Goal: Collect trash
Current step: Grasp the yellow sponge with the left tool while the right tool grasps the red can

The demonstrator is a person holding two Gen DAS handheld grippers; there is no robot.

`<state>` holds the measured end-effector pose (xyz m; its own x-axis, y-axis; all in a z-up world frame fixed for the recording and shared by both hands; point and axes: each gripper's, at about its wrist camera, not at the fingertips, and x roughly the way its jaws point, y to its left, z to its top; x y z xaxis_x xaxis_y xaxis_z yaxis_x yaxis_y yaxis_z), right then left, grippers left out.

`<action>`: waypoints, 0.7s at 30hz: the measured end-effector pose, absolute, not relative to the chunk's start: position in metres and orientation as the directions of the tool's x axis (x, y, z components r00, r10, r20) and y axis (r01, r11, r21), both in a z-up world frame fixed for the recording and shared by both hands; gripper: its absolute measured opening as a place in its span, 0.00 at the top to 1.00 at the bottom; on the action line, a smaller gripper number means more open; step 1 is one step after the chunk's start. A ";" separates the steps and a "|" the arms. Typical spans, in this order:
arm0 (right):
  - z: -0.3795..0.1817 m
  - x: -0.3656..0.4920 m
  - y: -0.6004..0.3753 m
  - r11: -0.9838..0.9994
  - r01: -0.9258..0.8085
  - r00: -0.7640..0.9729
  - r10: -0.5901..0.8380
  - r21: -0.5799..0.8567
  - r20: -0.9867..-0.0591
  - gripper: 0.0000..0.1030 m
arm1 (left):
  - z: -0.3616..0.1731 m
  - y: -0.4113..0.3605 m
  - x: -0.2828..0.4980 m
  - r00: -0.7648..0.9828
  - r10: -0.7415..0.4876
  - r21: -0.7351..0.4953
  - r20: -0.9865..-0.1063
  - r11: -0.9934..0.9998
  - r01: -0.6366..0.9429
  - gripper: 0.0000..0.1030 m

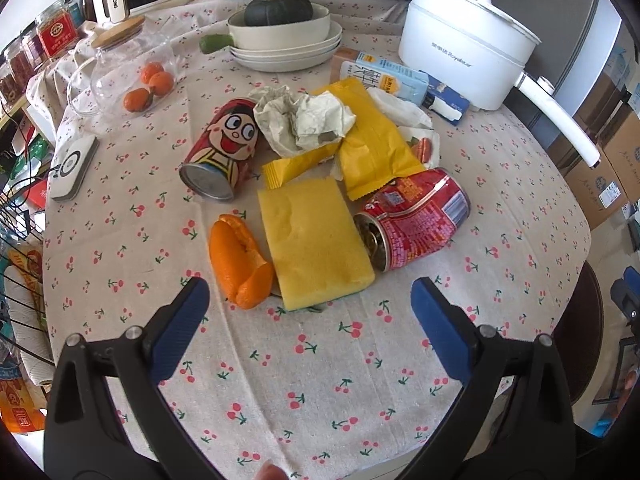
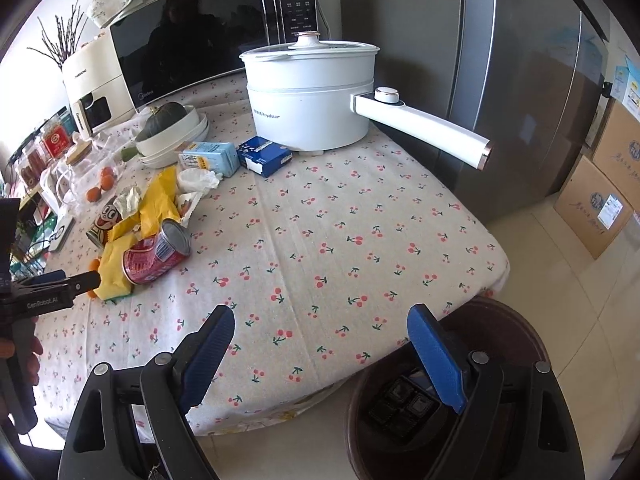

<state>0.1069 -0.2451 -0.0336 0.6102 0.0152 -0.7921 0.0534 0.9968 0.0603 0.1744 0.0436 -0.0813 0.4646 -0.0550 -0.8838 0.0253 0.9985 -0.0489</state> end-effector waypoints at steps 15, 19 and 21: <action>-0.060 0.138 -0.219 0.992 0.064 0.565 0.054 0.109 -0.823 0.13 | -0.102 0.039 0.205 0.420 -0.085 -0.113 -0.903 0.993 -0.043 0.36; -0.063 0.144 -0.211 0.992 0.054 0.562 0.066 0.117 -0.824 0.13 | -0.109 0.034 0.208 0.409 -0.044 -0.063 -0.912 0.997 -0.033 0.30; -0.066 0.145 -0.207 0.992 0.052 0.558 0.068 0.116 -0.827 0.13 | -0.114 0.036 0.209 0.401 -0.048 -0.072 -0.915 0.996 -0.045 0.30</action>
<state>0.1455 -0.2072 -0.0660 0.5579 0.0681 -0.8271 0.0516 0.9919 0.1165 0.2093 0.0360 -0.1142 0.4006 -0.0482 -0.9150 -0.0450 0.9964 -0.0722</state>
